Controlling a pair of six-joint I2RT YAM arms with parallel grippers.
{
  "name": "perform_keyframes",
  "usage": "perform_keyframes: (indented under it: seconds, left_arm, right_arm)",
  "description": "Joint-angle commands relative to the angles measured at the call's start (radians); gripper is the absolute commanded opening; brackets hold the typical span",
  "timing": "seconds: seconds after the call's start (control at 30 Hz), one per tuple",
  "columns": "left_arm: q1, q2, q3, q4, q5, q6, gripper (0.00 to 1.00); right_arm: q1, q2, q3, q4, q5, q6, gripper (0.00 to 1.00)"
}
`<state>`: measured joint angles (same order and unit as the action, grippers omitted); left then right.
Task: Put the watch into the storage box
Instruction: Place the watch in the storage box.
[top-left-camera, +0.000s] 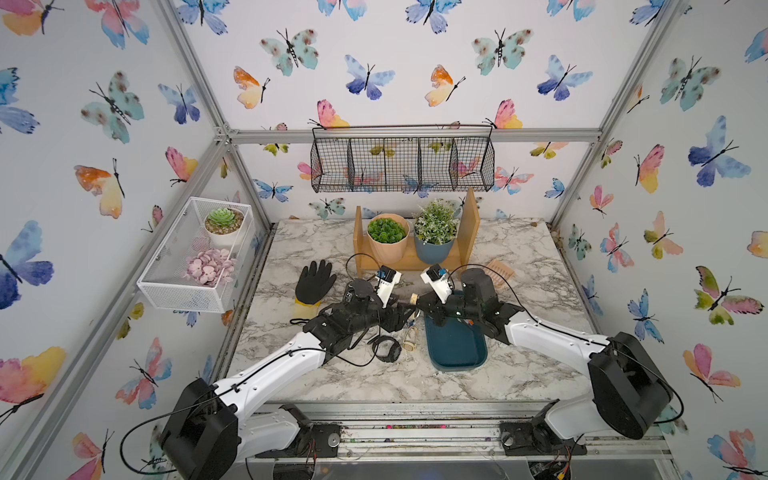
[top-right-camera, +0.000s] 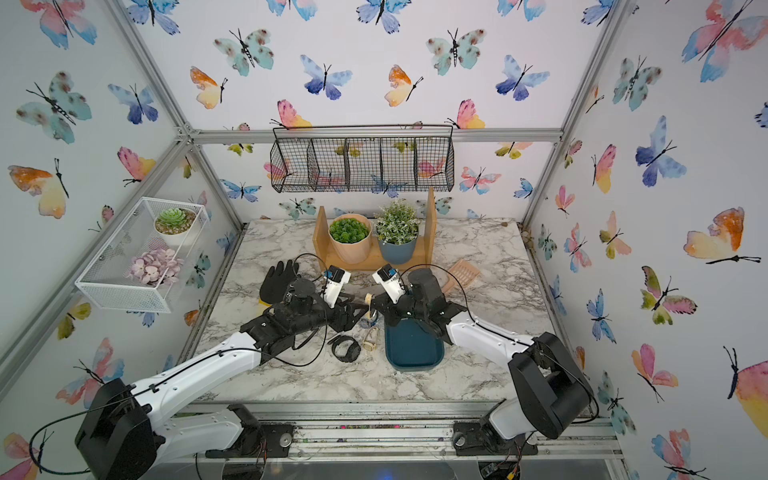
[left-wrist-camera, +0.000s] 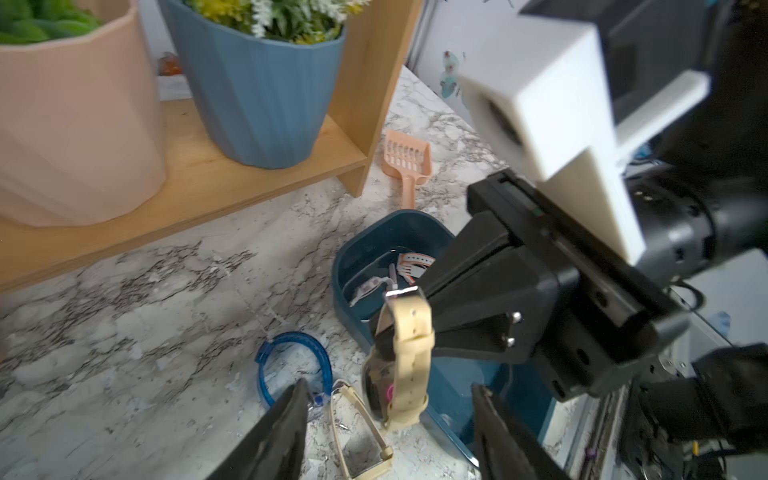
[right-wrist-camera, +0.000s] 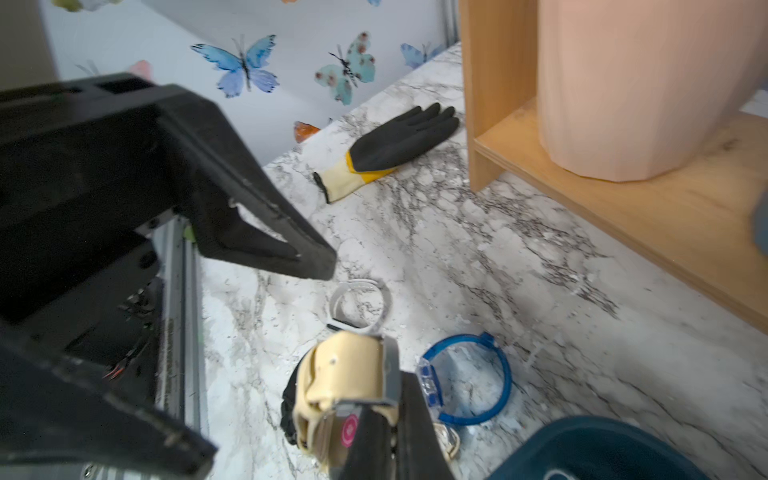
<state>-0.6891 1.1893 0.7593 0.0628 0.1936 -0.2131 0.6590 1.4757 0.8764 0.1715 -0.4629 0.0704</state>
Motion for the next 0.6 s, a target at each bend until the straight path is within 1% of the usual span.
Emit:
perform_keyframes:
  seconds: [0.0, 0.03, 0.13, 0.2, 0.33, 0.47, 0.57]
  left_arm:
    - [0.009, -0.020, -0.001, -0.044, -0.250, -0.039, 0.68]
    - [0.011, -0.020, -0.003, -0.051, -0.282, -0.046, 0.68]
    - [0.019, -0.019, -0.018, -0.052, -0.325, -0.053, 0.68]
    - [0.022, -0.012, -0.021, -0.055, -0.339, -0.059, 0.68]
    - [0.025, 0.017, -0.021, -0.067, -0.348, -0.062, 0.68]
    - [0.025, 0.027, -0.029, -0.078, -0.361, -0.060, 0.69]
    - [0.028, 0.020, -0.047, -0.078, -0.370, -0.064, 0.69]
  right_arm:
    - [0.004, 0.026, 0.118, -0.268, 0.216, 0.030, 0.02]
    - [0.004, 0.033, 0.130, -0.330, 0.264, 0.040, 0.02]
    - [0.002, 0.035, 0.118, -0.433, 0.382, 0.076, 0.02]
    - [-0.006, 0.038, 0.109, -0.473, 0.416, 0.098, 0.02]
    - [-0.022, 0.062, 0.112, -0.507, 0.400, 0.121, 0.02]
    - [-0.024, 0.135, 0.148, -0.578, 0.391, 0.109, 0.02]
    - [-0.024, 0.178, 0.145, -0.580, 0.364, 0.093, 0.02]
